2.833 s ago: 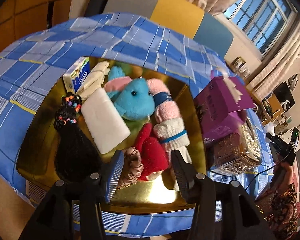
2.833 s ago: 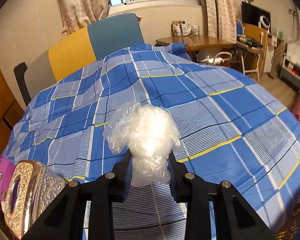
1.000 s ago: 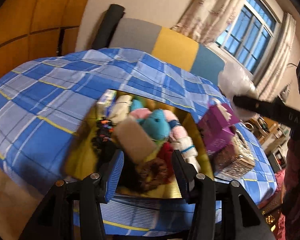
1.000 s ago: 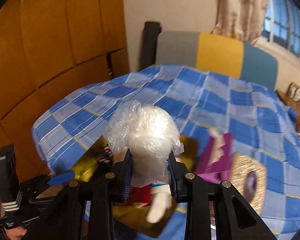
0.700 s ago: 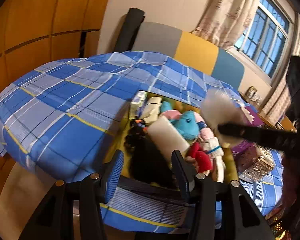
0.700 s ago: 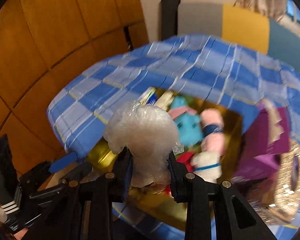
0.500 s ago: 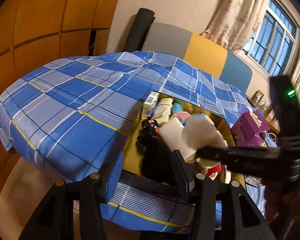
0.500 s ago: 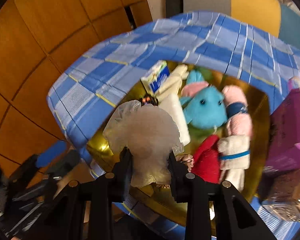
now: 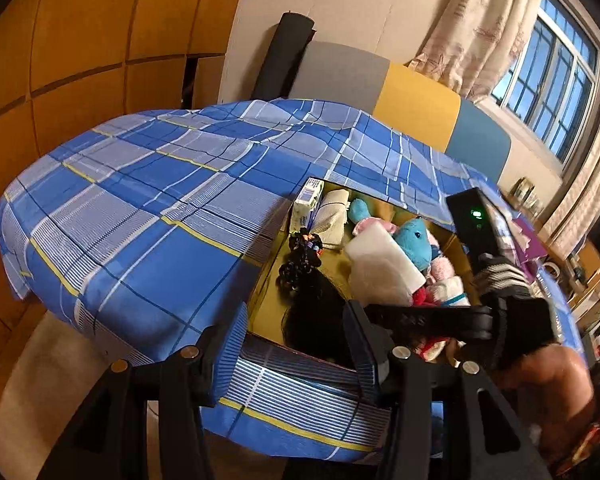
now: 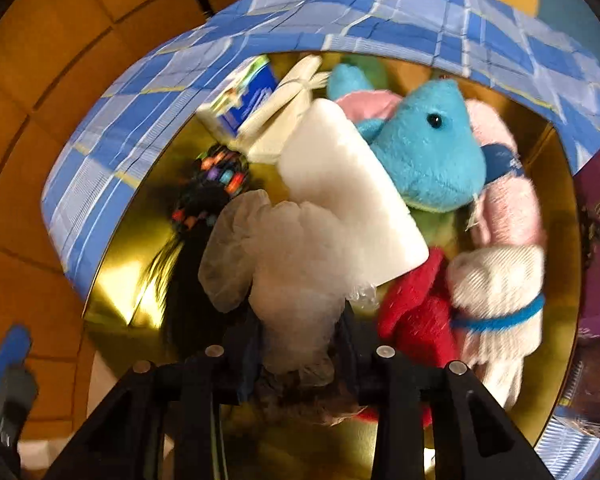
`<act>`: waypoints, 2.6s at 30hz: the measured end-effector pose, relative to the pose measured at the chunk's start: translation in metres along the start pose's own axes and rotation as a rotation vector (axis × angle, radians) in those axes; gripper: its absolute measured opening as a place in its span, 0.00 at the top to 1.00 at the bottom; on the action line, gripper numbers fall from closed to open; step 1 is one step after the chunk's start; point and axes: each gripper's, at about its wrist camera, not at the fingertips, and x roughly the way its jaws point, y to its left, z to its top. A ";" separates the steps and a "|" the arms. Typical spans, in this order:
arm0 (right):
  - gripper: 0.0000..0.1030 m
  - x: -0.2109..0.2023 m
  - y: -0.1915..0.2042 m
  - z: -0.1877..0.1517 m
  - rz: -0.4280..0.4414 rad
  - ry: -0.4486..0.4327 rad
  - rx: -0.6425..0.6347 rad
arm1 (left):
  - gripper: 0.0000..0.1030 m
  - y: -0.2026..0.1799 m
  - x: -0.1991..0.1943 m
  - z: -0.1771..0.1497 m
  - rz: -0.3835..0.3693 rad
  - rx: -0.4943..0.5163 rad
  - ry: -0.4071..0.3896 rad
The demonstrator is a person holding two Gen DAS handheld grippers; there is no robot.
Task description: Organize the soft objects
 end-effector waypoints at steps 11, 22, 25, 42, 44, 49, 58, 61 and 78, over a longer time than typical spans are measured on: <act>0.40 -0.084 -0.010 -0.037 -0.039 -0.283 -0.003 | 0.51 -0.030 -0.011 0.000 0.086 0.100 -0.029; 0.07 -0.140 -0.005 -0.060 -0.158 -0.451 -0.015 | 0.51 -0.065 -0.028 -0.001 0.223 0.187 -0.033; 0.01 -0.152 -0.006 -0.069 -0.185 -0.484 0.002 | 0.51 -0.064 -0.029 -0.001 0.211 0.165 0.004; 0.00 -0.183 -0.011 -0.115 -0.325 -0.591 0.074 | 0.51 -0.087 -0.055 -0.005 0.272 0.185 0.009; 0.00 -0.185 -0.013 -0.118 -0.333 -0.590 0.093 | 0.51 -0.091 -0.057 -0.001 0.250 0.178 0.009; 0.00 -0.188 -0.018 -0.119 -0.361 -0.560 0.120 | 0.51 -0.094 -0.065 0.001 0.251 0.162 -0.022; 0.00 -0.184 -0.014 -0.121 -0.373 -0.547 0.120 | 0.51 -0.084 -0.057 -0.001 0.244 0.124 0.020; 0.00 -0.182 -0.015 -0.121 -0.376 -0.541 0.125 | 0.51 -0.087 -0.057 -0.003 0.240 0.136 0.021; 0.00 -0.182 -0.019 -0.120 -0.379 -0.536 0.136 | 0.51 -0.095 -0.061 -0.007 0.216 0.161 0.025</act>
